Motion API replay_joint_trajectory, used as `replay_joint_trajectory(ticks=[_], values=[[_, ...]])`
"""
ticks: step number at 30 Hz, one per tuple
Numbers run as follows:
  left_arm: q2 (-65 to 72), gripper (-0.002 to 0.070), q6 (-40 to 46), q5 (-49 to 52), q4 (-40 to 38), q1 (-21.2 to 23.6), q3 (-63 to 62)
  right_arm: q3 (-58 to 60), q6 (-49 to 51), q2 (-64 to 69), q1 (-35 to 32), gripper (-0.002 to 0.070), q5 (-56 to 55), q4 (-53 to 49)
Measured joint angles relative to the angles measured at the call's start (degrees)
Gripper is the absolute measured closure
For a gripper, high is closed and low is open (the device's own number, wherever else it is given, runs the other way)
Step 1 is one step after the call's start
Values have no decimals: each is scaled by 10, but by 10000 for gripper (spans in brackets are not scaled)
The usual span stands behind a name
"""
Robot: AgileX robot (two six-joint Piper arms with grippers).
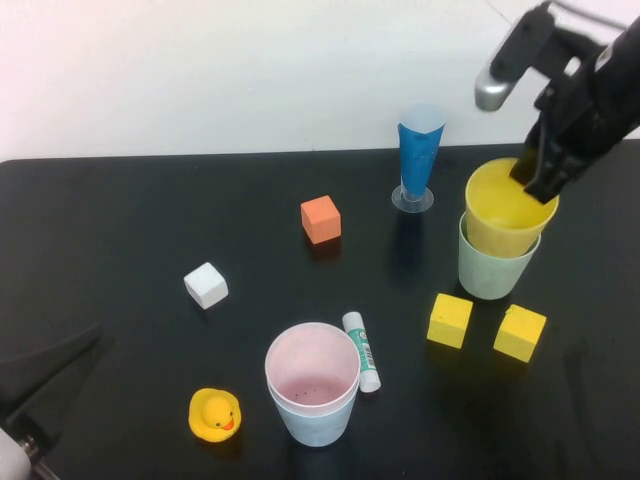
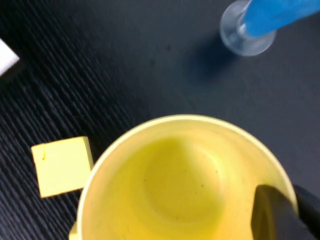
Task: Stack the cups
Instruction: Place the yellow cup on the green cup, then pick up the green cup
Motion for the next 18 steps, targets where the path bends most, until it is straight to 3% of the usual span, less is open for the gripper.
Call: replay_joint_trajectory(ticks=[4,12,16,18], values=[[0,673,0,-2,0,0,1,0,14,29,0,622,0,0],[0,673,0,-5,0,0,1,-1,16,89,0,440,-2,0],[0,673,0,-5,0,0,1,-1,16,111,0,432,-3,0],[0,673,0,-5,0,0,1,-1,16,115,0,472,-3,0]])
